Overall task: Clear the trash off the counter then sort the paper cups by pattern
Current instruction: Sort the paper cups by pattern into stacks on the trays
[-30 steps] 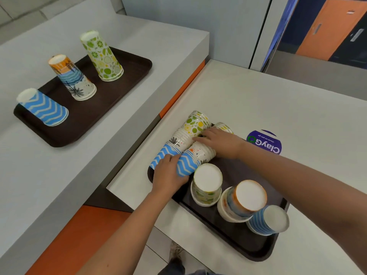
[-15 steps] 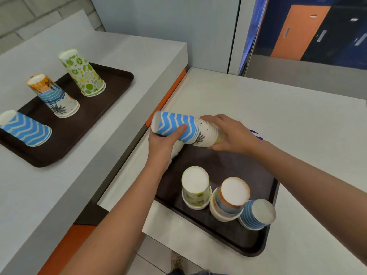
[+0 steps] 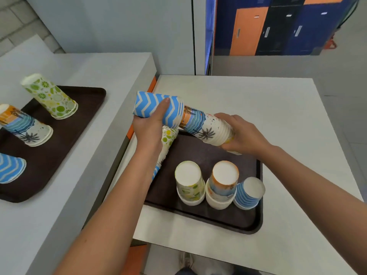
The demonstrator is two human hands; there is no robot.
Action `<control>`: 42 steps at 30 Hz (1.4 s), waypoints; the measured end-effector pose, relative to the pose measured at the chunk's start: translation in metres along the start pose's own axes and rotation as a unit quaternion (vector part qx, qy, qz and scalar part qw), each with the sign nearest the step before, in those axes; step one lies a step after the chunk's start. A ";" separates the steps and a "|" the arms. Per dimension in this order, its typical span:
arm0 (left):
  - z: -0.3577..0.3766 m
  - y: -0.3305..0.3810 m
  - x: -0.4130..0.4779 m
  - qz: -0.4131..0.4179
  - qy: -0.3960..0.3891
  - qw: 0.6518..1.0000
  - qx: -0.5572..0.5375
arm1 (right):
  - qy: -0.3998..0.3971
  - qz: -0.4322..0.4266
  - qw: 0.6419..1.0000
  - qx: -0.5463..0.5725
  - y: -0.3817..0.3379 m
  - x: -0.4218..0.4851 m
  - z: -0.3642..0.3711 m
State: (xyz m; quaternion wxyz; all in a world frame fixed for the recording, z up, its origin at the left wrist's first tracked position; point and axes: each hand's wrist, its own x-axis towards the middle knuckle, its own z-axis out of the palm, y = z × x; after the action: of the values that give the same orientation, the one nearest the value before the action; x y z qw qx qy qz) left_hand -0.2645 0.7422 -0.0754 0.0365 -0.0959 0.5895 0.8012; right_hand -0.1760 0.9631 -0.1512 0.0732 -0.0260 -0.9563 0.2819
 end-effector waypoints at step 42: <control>0.084 -0.155 -0.203 0.164 -0.074 0.858 0.482 | 0.001 -0.007 0.967 0.254 0.069 -0.101 -0.084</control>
State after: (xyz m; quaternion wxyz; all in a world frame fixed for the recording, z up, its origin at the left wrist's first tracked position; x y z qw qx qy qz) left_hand -0.0482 0.8803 -0.1567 -0.0101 0.0910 0.9046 0.4163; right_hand -0.0629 1.0570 -0.1317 0.0803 -0.0006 -0.8535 0.5148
